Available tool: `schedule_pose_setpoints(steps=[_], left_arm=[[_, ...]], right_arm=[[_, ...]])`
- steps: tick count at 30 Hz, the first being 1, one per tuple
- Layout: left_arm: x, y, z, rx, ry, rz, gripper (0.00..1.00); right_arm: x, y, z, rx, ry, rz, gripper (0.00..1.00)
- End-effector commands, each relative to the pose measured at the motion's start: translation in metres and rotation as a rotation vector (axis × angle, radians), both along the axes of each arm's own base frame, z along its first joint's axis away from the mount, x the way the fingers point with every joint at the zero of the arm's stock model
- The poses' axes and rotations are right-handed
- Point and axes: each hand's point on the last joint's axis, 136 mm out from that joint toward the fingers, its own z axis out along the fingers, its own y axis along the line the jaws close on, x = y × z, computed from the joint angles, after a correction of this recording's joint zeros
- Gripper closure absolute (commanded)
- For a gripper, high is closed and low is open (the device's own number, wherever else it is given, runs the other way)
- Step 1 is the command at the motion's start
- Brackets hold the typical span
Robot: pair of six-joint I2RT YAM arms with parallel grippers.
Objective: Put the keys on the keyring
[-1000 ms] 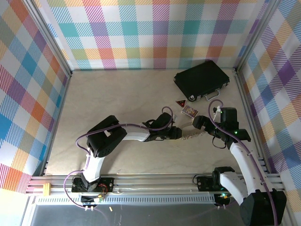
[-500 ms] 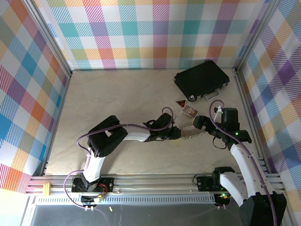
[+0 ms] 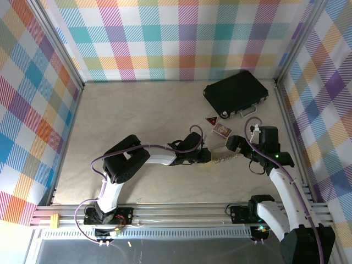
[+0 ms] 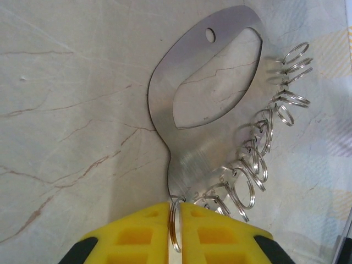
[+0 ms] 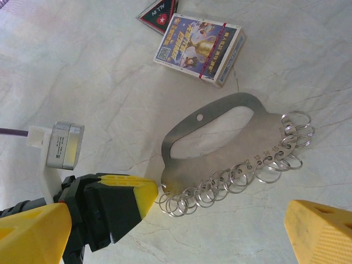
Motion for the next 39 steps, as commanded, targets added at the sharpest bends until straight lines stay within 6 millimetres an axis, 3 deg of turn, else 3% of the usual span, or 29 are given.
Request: schedule_pose_setpoints(steps=[1, 20, 28, 33, 39], left_arm=[[0.000, -0.007, 0.001, 0.004, -0.005, -0.008, 0.88], [0.000, -0.007, 0.016, -0.006, -0.039, -0.031, 1.00], [-0.010, -0.006, 0.064, -0.067, -0.186, -0.153, 1.00], [-0.016, 0.008, 0.090, -0.029, -0.289, -0.212, 1.00], [-0.022, 0.034, 0.129, 0.026, -0.452, -0.264, 1.00]], right_arm=[[-0.003, -0.003, -0.002, -0.016, 0.000, 0.002, 0.01], [-0.005, -0.005, 0.001, -0.029, -0.015, -0.001, 0.01], [-0.007, 0.002, 0.010, 0.004, -0.031, 0.027, 0.01], [-0.011, 0.020, 0.027, 0.096, -0.061, 0.094, 0.01], [-0.020, 0.054, 0.077, 0.291, -0.228, 0.254, 0.00]])
